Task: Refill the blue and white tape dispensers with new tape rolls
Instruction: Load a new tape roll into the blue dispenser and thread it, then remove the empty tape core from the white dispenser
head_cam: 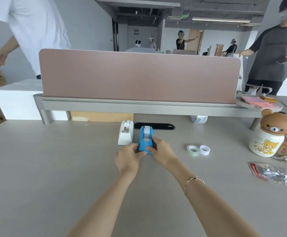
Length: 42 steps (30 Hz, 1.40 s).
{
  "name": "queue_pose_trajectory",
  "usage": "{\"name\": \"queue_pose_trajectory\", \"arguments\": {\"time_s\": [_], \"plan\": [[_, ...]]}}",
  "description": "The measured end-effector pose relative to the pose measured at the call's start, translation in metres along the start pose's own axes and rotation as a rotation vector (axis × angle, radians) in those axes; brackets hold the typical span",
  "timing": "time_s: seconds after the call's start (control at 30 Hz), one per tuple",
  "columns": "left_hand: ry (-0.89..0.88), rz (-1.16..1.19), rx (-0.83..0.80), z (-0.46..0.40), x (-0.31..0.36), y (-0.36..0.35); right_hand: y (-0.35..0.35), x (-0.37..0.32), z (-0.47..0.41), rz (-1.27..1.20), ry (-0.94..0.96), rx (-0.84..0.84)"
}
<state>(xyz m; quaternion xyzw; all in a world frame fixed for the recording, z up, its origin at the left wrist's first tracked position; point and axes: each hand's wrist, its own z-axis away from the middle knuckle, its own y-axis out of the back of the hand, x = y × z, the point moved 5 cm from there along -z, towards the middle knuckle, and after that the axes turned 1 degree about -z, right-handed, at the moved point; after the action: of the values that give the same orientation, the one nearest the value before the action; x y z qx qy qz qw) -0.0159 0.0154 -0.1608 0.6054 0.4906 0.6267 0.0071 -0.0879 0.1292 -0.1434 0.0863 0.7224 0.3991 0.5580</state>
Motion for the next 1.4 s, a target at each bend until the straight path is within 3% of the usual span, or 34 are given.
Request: {"name": "queue_pose_trajectory", "arguments": {"time_s": [0.27,0.8,1.0,1.1,1.23,1.4], "plan": [[0.054,-0.008,0.120,-0.015,-0.002,-0.006,-0.010,0.005,-0.031,-0.081,-0.021,0.022],[0.090,0.054,0.133,-0.017,-0.001,-0.009,-0.012,0.010,-0.037,-0.142,-0.016,0.068],[0.095,0.428,0.474,-0.014,-0.006,0.012,-0.010,0.018,-0.021,-0.310,0.021,0.188],[0.196,0.428,0.338,-0.018,-0.011,0.009,-0.009,0.016,-0.020,-0.300,0.029,0.162],[0.151,0.249,0.140,-0.036,-0.016,0.013,-0.011,0.016,-0.022,-0.233,0.023,0.164],[0.115,0.102,0.072,-0.048,-0.026,0.022,-0.014,0.010,-0.022,-0.027,0.004,0.048]]}}
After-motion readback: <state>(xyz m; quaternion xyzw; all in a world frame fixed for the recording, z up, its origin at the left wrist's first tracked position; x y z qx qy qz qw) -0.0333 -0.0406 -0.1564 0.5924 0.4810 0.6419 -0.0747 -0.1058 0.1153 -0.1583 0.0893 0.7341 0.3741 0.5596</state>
